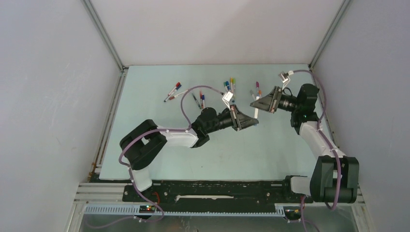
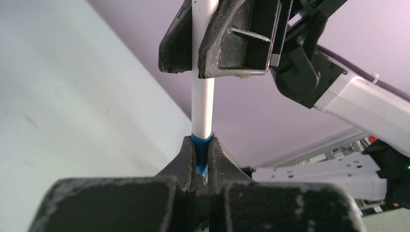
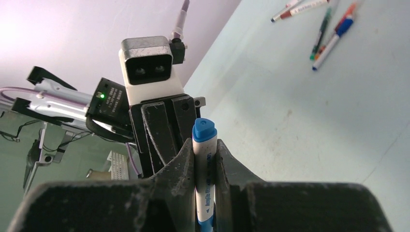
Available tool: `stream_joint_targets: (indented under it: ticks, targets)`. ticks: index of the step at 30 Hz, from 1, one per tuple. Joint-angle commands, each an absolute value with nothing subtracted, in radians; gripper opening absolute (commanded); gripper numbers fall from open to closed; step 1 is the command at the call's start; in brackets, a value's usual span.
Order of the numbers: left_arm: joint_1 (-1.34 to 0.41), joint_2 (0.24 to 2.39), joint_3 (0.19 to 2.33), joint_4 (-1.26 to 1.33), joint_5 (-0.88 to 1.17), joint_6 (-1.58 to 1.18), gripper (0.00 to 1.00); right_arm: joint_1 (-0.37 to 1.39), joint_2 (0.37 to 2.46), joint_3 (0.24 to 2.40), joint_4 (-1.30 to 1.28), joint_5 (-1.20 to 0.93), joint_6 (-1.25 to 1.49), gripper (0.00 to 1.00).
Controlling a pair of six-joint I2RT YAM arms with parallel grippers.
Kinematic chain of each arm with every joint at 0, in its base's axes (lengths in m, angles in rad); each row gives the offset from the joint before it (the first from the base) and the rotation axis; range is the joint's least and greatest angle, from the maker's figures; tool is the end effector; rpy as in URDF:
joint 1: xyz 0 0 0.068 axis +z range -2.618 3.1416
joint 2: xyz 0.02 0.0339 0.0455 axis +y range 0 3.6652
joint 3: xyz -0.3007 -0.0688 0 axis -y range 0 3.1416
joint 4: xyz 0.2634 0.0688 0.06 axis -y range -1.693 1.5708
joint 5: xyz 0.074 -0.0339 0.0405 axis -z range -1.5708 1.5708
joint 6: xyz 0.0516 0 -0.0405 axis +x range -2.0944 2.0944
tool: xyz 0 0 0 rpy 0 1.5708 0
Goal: Open the pen caps
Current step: Open the pen cap from the pen.
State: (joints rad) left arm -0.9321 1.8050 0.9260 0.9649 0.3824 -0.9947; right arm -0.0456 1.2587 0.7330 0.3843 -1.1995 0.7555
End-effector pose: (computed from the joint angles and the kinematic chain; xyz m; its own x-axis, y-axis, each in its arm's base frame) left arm 0.2382 -0.3531 0.2519 -0.7827 -0.2510 -0.5696 0.5694 0.0809 -0.8181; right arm 0.2793 0.0354 0.3063 -0.7230 0.2820 -0.6306 -0.5623 0.2900 0.7744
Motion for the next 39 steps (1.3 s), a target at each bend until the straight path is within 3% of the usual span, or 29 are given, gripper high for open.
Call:
stream_joint_targets:
  ticks: [1, 12, 19, 39]
  targets:
    - [-0.956, 1.798, 0.937, 0.910, 0.477, -0.977, 0.00, -0.055, 1.296, 0.964, 0.466, -1.127, 0.776, 0.00]
    - [-0.970, 1.752, 0.935, 0.778, 0.536, -0.897, 0.00, -0.051, 1.337, 1.211, 0.272, -1.081, 0.657, 0.00]
    - [-0.997, 1.714, 0.946, 0.654, 0.541, -0.823, 0.00, -0.040, 1.397, 1.316, 0.277, -1.068, 0.676, 0.00]
    - [-1.005, 1.695, 0.906, 0.690, 0.562, -0.835, 0.00, -0.004, 1.508, 1.623, 0.087, -1.052, 0.574, 0.00]
